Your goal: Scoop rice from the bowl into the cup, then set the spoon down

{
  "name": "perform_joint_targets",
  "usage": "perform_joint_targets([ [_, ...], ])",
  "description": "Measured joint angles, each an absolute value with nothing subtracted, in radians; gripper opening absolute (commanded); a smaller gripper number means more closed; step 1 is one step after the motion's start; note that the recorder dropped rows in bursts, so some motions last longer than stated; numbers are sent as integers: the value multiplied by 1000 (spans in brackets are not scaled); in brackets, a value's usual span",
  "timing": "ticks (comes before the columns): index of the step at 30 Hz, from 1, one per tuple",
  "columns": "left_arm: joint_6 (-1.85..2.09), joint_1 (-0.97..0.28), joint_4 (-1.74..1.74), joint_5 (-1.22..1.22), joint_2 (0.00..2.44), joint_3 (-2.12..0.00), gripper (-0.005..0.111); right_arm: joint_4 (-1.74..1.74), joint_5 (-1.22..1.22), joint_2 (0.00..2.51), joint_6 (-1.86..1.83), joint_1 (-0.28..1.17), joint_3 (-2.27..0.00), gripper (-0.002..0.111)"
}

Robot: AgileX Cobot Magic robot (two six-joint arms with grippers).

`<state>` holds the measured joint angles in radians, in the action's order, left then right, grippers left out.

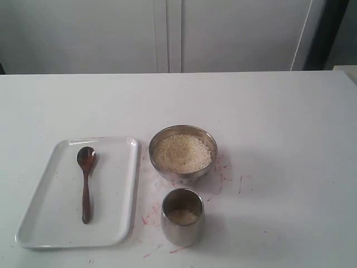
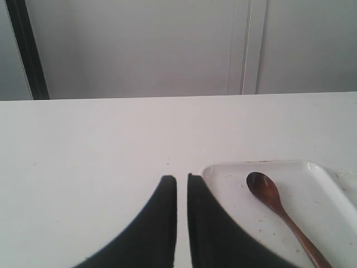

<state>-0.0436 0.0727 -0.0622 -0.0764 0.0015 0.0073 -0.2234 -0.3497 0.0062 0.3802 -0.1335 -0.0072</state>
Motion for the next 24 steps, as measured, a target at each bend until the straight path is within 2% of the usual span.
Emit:
perform_joint_targets([
  [4, -44, 73, -62, -76, 1, 7, 14, -238, -305, 6, 225, -134, -7, 31],
  [12, -44, 73, -62, -76, 1, 7, 14, -266, 0, 6, 191, -134, -7, 31],
  [24, -44, 73, -62, -76, 1, 7, 14, -266, 79, 6, 191, -134, -7, 31],
])
